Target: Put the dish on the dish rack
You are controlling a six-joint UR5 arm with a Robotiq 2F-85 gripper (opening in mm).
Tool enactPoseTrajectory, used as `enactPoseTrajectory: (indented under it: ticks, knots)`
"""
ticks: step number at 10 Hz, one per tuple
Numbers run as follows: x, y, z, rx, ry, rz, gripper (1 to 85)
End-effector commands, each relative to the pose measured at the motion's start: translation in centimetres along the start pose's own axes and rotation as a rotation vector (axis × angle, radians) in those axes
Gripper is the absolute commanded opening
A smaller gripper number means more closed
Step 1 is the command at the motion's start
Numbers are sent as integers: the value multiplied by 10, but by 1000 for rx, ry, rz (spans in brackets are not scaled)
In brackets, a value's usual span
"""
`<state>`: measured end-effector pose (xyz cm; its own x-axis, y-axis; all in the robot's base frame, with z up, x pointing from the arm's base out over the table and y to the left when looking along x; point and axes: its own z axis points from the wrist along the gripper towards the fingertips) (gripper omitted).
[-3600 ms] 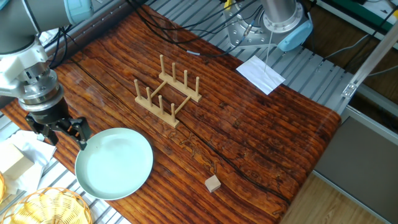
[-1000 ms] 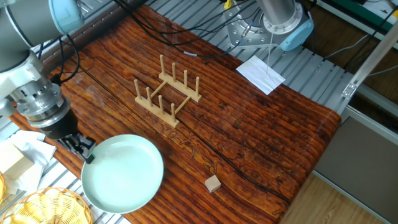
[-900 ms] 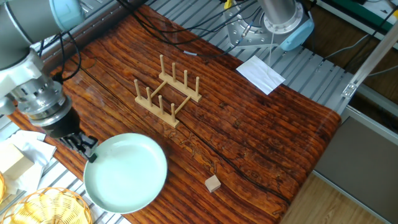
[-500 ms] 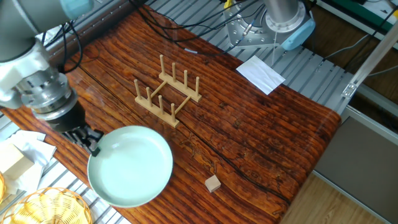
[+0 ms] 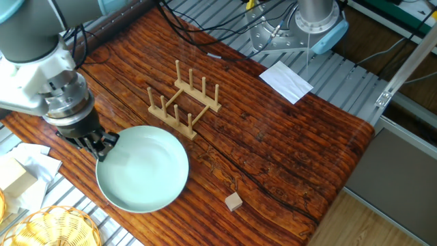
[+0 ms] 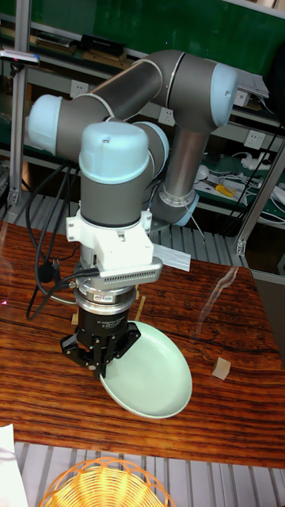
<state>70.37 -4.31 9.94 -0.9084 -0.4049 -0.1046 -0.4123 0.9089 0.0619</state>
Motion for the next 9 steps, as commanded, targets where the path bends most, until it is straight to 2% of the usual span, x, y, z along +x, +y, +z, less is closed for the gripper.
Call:
enactPoseTrajectory:
  ticks: [1, 7, 9]
  knots:
    - [2, -4, -1, 40, 16, -37, 10]
    - [1, -1, 2, 19, 11, -22, 10]
    - [4, 0, 2, 17, 22, -15, 10]
